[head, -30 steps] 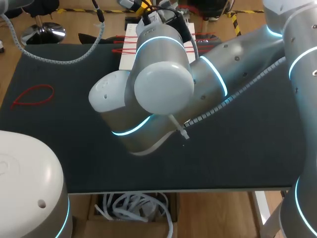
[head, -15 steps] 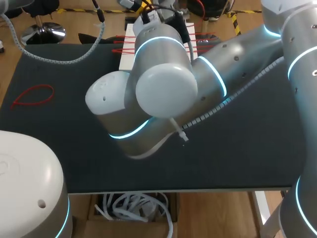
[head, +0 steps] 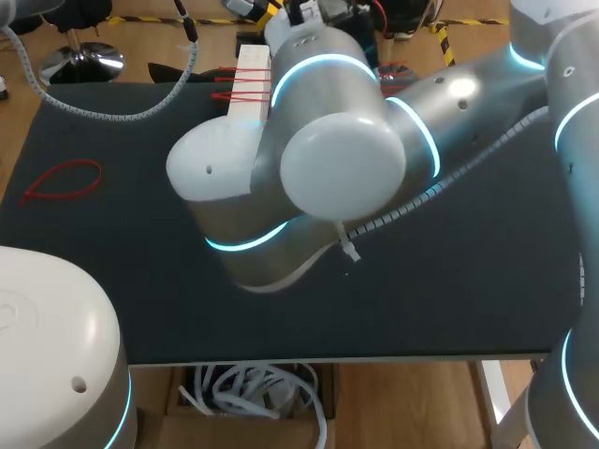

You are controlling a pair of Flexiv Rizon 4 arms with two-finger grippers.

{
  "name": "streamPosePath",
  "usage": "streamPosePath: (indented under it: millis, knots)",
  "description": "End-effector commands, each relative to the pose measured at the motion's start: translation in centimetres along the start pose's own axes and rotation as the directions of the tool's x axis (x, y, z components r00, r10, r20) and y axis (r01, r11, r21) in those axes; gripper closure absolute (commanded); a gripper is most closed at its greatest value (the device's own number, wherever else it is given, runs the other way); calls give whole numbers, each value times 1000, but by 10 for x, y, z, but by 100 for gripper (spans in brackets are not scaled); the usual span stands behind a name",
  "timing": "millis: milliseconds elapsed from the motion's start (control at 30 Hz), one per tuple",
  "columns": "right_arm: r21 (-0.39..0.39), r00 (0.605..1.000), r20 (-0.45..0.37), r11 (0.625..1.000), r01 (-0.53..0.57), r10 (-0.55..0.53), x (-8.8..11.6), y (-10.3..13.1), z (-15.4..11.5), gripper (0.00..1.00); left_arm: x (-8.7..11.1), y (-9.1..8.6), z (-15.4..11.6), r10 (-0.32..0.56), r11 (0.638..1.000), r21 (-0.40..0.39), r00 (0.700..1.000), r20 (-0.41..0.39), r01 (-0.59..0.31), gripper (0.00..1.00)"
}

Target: Grab the tape and strap the tape.

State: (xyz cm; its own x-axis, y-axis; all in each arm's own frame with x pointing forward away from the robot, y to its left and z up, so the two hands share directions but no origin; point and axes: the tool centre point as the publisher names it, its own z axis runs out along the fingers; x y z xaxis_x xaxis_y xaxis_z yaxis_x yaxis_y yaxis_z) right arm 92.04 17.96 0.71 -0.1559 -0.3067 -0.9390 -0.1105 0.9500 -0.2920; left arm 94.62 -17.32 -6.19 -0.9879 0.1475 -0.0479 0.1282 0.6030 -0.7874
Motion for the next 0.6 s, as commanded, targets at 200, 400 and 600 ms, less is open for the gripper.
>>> streamPosePath:
  millis: [200, 400, 600]
  knots:
    - [-3, 1000, 14, 1000, -10, 10, -15, -52, 3, 0, 0, 0, 0, -1, 1000, -3, 1000, -1, 1, 100]
    - [27, 998, 49, 999, 33, -34, -19, -99, 15, 0, 0, 0, 0, -1, 1000, -3, 1000, -1, 1, 100]
    - [51, 997, 56, 998, 46, -49, -20, -128, 29, 0, 0, 0, 0, -1, 1000, -3, 1000, -1, 1, 100]
